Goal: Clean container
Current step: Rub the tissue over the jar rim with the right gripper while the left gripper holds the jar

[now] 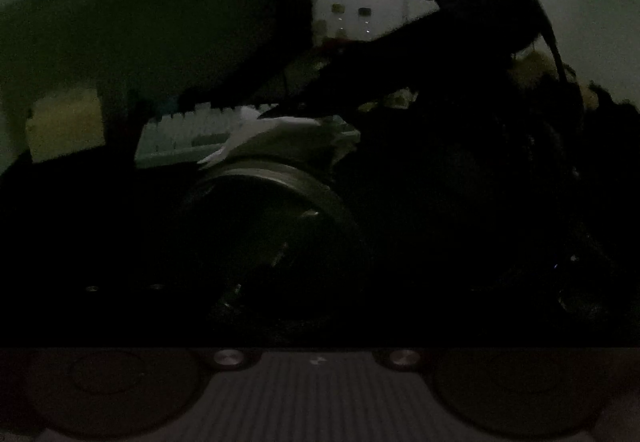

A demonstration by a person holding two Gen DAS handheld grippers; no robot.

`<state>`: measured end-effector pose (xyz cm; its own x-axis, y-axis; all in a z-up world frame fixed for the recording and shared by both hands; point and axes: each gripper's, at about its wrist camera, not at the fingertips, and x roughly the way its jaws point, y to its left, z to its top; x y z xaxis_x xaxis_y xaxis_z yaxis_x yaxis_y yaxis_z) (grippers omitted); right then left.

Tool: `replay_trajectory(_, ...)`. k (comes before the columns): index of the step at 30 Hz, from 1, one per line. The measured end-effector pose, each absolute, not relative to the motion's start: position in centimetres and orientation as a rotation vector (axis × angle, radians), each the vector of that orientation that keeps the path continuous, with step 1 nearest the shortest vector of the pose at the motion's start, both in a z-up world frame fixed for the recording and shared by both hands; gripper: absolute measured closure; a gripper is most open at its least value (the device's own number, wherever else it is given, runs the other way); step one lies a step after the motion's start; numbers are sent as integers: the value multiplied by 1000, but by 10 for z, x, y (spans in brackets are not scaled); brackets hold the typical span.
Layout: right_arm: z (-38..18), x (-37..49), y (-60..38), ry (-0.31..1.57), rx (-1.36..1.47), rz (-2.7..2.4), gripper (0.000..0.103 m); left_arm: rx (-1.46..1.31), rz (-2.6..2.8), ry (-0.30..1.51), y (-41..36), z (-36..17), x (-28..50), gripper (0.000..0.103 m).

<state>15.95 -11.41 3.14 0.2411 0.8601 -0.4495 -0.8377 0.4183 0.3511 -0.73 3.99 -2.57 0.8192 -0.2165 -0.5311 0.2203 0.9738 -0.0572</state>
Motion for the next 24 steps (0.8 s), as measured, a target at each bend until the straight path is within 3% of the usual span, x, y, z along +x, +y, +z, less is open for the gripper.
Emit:
replay_trajectory(7, 24, 176, -131, 632, 26, 1227, 92, -213, -349, 629, 63, -24, 10, 0)
replay_trajectory(14, 26, 181, -129, 631, 5, 1191, 90, -120, -349, 643, 55, -31, 31, 0)
replay_trajectory(24, 35, 156, -119, 615, 38, 1308, 90, -203, -382, 655, 70, -33, 36, 0)
